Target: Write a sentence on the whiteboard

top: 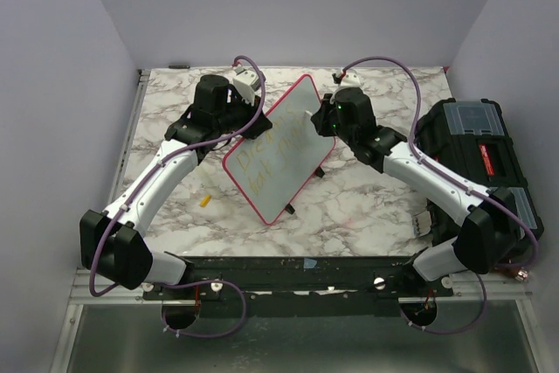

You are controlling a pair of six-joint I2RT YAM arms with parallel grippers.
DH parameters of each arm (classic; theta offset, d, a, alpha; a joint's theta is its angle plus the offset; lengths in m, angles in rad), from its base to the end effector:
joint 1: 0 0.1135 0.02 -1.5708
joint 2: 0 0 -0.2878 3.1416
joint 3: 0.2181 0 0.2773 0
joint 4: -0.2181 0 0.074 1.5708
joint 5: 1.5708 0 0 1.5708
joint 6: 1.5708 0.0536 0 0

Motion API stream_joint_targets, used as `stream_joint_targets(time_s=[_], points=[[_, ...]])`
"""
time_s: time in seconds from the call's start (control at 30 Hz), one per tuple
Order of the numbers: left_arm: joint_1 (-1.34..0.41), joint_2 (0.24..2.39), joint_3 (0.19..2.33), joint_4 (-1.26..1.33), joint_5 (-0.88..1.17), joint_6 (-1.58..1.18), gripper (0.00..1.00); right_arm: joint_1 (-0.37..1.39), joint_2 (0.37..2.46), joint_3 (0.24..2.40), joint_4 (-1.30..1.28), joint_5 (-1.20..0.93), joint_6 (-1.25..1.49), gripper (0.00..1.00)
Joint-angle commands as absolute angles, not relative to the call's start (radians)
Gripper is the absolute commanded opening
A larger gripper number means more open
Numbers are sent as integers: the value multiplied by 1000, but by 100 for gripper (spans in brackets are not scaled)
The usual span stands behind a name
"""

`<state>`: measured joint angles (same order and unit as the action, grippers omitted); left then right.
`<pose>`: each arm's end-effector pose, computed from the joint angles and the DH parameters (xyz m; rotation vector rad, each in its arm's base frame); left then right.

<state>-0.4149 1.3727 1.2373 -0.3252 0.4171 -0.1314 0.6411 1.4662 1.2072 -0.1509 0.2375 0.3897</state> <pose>0.3115 -0.1609 0.3639 0.5578 1.9979 -0.7632 0.3142 0.2188 0.3381 -0.0949 1.9923 0.4363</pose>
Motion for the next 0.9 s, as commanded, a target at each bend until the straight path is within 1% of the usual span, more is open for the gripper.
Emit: stream_joint_targets(time_s=[0.0, 0.87], points=[[-431, 1384, 1198, -371, 386, -5, 0, 640, 1488, 1239, -136, 202, 393, 1], [-431, 1384, 1200, -370, 391, -5, 0, 640, 1471, 1123, -137, 149, 421, 1]])
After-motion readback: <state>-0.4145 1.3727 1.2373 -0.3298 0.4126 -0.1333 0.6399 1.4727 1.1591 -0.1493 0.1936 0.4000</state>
